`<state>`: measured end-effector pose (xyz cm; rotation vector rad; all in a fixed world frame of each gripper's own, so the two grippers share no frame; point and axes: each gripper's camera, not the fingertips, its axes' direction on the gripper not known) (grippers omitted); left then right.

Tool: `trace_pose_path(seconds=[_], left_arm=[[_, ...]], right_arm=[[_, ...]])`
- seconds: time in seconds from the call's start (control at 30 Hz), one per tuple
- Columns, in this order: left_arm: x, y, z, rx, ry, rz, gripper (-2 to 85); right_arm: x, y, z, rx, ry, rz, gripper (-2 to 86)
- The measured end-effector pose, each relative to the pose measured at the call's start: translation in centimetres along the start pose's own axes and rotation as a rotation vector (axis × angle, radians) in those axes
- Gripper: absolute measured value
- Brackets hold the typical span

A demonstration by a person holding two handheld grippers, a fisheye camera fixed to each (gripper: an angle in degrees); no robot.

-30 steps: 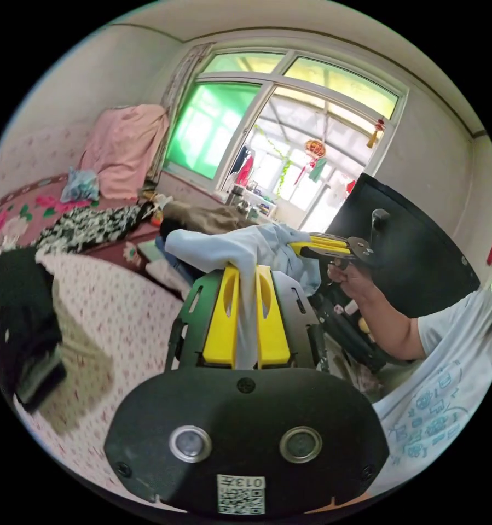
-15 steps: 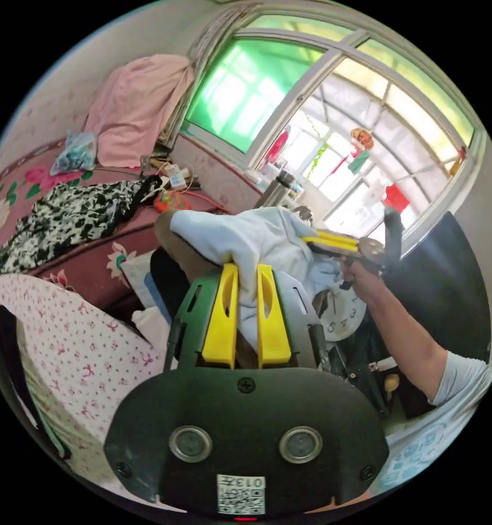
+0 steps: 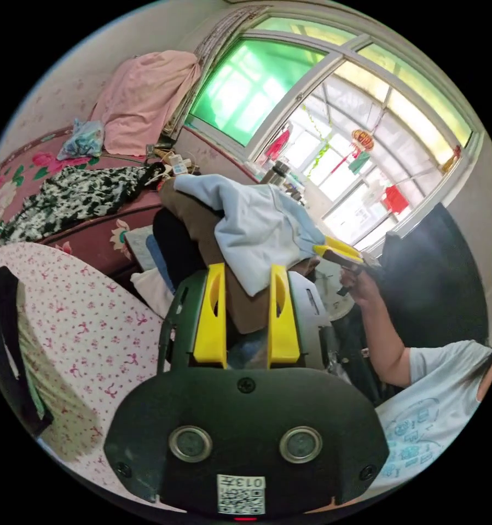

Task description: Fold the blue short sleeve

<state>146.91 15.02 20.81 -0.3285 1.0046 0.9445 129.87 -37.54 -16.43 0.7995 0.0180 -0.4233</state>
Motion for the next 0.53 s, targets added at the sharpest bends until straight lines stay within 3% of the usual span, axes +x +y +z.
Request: trace_pose_path(seconds=[0.1,0.23,0.4,0.5,0.53], left_arm=[[1.8,-1.5,-0.2,-0.034,-0.055,0.020,4.4],[5.7,-3.0,-1.9,-0.047,-0.097,0.133,2.1],[5.2,-2.0,0.6,-0.147,-0.024,0.055,2.1],[4.3,-0.6,0.7,-0.112,0.069,0.005,3.1],[4.9,-0.1,-0.3,-0.104,0.024,0.034,3.5]], right_arm=[[0.9,-0.7,1.1,-0.062,-0.018,0.032,8.4],[0.9,-2.2,-1.7,0.024,-0.027,-0.009,4.6],[1.5,-2.2,-1.1,-0.045,-0.073,0.024,5.1],[1.2,-1.9,0.7,-0.122,-0.056,0.027,7.9],[1.0,-2.0,0.1,-0.113,-0.035,0.031,8.9]])
